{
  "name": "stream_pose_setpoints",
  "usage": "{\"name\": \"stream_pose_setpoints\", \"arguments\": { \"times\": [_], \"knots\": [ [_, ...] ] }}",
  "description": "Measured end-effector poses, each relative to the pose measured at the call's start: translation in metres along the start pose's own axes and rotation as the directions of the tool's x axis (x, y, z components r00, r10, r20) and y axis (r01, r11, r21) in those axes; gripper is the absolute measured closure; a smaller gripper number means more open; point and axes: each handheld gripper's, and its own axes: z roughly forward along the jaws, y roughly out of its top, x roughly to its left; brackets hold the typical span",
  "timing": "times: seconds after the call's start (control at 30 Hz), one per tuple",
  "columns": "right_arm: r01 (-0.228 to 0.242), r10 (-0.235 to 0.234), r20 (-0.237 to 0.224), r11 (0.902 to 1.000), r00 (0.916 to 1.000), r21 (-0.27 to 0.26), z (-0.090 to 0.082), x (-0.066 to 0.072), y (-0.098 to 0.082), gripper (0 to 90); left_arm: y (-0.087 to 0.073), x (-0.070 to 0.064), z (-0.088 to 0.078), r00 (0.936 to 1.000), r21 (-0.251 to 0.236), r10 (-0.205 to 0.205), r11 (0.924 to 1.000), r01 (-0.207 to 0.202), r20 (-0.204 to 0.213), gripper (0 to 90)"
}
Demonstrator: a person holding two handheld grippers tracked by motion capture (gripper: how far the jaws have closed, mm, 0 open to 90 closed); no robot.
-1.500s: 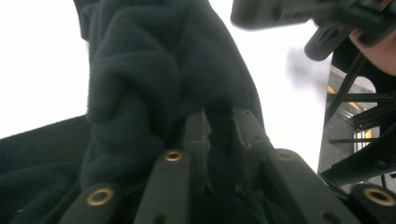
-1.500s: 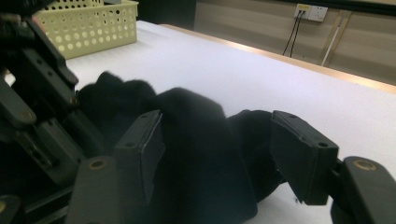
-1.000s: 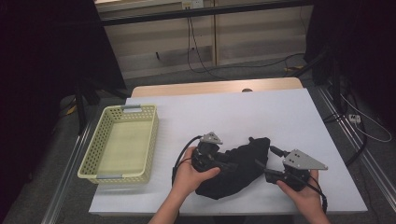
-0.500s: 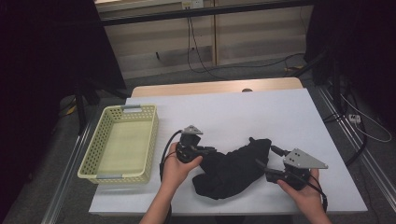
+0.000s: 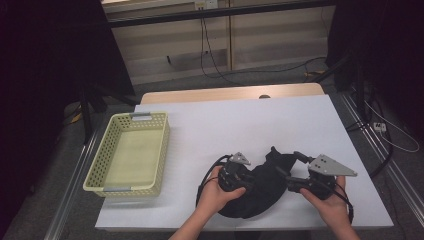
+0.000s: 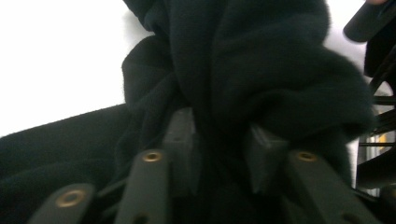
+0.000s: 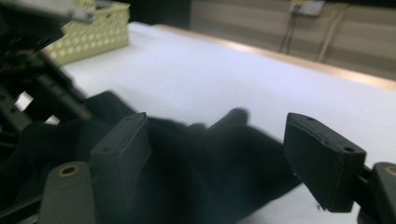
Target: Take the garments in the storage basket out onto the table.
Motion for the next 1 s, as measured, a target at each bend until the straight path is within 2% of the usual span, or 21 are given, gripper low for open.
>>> {"name": "stream_pose_setpoints", "arguments": {
  "times": [0.07, 0.13, 0.2, 0.27, 0.3, 0.37, 0.4, 0.43, 0.47, 0.57, 0.67, 0.77, 0.8, 0.83, 0.9, 0.93, 0.97, 1.0],
  "knots": [
    [0.007, -0.007, -0.025, 0.9998, 0.9997, 0.02, 0.005, 0.004, -0.002, 22.3, 0.0, -0.001, 0.001, 0.9999, 0.001, 0.006, 1.0, -0.006, 0.009, 58.4],
    [0.015, -0.013, -0.049, 0.9993, 0.9987, 0.035, 0.008, 0.007, -0.002, 23.7, -0.001, -0.004, 0.004, 0.9998, 0.007, 0.02, 0.9998, -0.02, -0.002, 54.1],
    [0.029, -0.024, -0.079, 0.9976, 0.9966, 0.063, 0.012, 0.011, -0.004, 28.2, 0.0, -0.004, 0.005, 0.9995, 0.012, 0.032, 0.9994, -0.032, -0.004, 51.0],
    [0.021, -0.01, -0.1, 0.9941, 0.9949, 0.107, 0.014, 0.013, -0.007, 41.7, 0.001, -0.002, 0.002, 0.9997, 0.006, 0.021, 0.9998, -0.021, -0.007, 46.9],
    [0.018, -0.002, -0.119, 0.9912, 0.9929, 0.131, 0.014, 0.013, -0.008, 52.5, 0.003, 0.0, -0.001, 0.9993, 0.003, 0.018, 0.9998, -0.018, -0.032, 40.5],
    [0.057, -0.033, -0.148, 0.9848, 0.9885, 0.164, 0.012, 0.015, -0.011, 68.2, 0.006, 0.007, -0.011, 0.9937, -0.014, 0.006, 0.9999, -0.008, -0.112, 18.3],
    [0.057, -0.033, -0.148, 0.9848, 0.9885, 0.164, 0.012, 0.015, -0.011, 68.2, 0.006, 0.012, -0.017, 0.9924, -0.03, -0.008, 0.9995, 0.005, -0.123, 18.3],
    [0.062, -0.036, -0.154, 0.9843, 0.9874, 0.165, 0.01, 0.014, -0.011, 70.6, 0.005, 0.018, -0.022, 0.9929, -0.044, -0.026, 0.9988, 0.021, -0.116, 19.5],
    [0.059, -0.032, -0.161, 0.9845, 0.9865, 0.165, 0.008, 0.013, -0.011, 72.7, 0.004, 0.023, -0.025, 0.9924, -0.045, -0.046, 0.9981, 0.041, -0.114, 19.4],
    [0.047, -0.019, -0.165, 0.9846, 0.9862, 0.169, 0.003, 0.01, -0.015, 74.9, 0.0, 0.031, -0.024, 0.9892, -0.025, -0.058, 0.9981, 0.056, -0.135, 19.2],
    [0.043, -0.015, -0.165, 0.9848, 0.9862, 0.168, -0.001, 0.008, -0.018, 75.5, -0.004, 0.033, -0.01, 0.9892, 0.008, -0.054, 0.9984, 0.056, -0.136, 20.5],
    [0.041, -0.013, -0.159, 0.9837, 0.9872, 0.175, -0.005, 0.007, -0.021, 75.5, -0.003, 0.028, -0.005, 0.988, 0.026, -0.021, 0.9994, 0.025, -0.153, 20.7],
    [0.035, -0.008, -0.154, 0.984, 0.988, 0.175, -0.007, 0.007, -0.022, 75.4, -0.002, 0.026, -0.005, 0.9899, 0.032, -0.02, 0.9992, 0.025, -0.14, 24.0],
    [0.041, -0.014, -0.154, 0.9841, 0.988, 0.173, -0.008, 0.007, -0.024, 75.3, -0.001, 0.023, -0.004, 0.9917, 0.036, -0.014, 0.9992, 0.018, -0.128, 31.1],
    [0.041, -0.015, -0.148, 0.9839, 0.9888, 0.174, -0.011, 0.006, -0.026, 75.3, -0.001, 0.016, -0.002, 0.9919, 0.042, 0.023, 0.999, -0.018, -0.125, 41.8],
    [0.039, -0.012, -0.146, 0.9829, 0.9892, 0.18, -0.012, 0.006, -0.026, 75.3, 0.0, 0.014, 0.0, 0.9958, 0.047, 0.022, 0.9987, -0.018, -0.088, 45.9],
    [0.041, -0.014, -0.145, 0.9827, 0.9893, 0.18, -0.012, 0.006, -0.026, 75.3, 0.0, 0.011, 0.003, 0.9998, 0.064, -0.004, 0.998, 0.005, -0.017, 56.4],
    [0.036, -0.011, -0.141, 0.9826, 0.99, 0.182, -0.012, 0.005, -0.027, 75.3, 0.0, 0.008, 0.007, 0.9997, 0.062, 0.017, 0.9979, -0.016, -0.019, 60.7]
  ]
}}
